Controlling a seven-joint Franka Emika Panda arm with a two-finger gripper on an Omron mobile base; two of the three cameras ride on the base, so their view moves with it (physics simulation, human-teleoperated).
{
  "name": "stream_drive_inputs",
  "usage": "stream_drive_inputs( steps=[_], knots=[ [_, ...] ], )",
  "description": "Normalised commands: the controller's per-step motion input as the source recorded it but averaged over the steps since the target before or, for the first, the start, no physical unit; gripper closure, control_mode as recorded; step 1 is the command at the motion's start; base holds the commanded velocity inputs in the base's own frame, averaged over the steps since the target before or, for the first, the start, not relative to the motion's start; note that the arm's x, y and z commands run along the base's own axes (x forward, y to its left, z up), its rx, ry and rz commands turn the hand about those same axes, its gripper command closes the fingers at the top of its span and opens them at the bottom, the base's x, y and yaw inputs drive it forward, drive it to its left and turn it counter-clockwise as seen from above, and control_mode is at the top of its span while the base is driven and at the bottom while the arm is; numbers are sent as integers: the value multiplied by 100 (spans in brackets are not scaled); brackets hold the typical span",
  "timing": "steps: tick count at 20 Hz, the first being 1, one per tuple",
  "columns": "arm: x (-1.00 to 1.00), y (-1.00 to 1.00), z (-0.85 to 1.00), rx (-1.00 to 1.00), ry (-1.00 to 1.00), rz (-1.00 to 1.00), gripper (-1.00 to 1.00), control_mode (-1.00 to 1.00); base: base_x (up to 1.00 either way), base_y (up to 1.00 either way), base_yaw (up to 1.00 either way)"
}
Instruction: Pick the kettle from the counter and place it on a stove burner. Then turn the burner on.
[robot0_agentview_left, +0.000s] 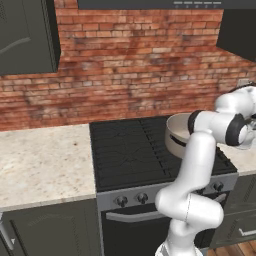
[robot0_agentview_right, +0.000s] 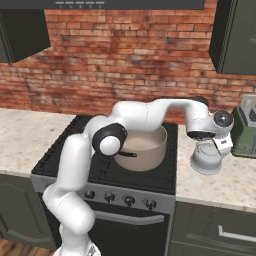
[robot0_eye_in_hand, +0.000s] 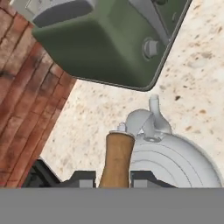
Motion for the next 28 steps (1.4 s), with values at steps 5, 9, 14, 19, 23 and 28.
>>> stream_drive_inputs(
  steps=[5,9,14,19,23,28],
  knots=[
    [-43,-1,56,12,-39,-6,100,-100,0,0,0],
    [-58,3,94,5,-34,-3,100,-100,0,0,0],
    [-65,11,100,0,-22,-2,100,-100,0,0,0],
    [-95,22,89,0,0,0,100,-100,0,0,0],
    [-89,79,95,3,0,2,100,-100,0,0,0],
    [-63,100,52,1,-10,4,100,-100,0,0,0]
  ],
)
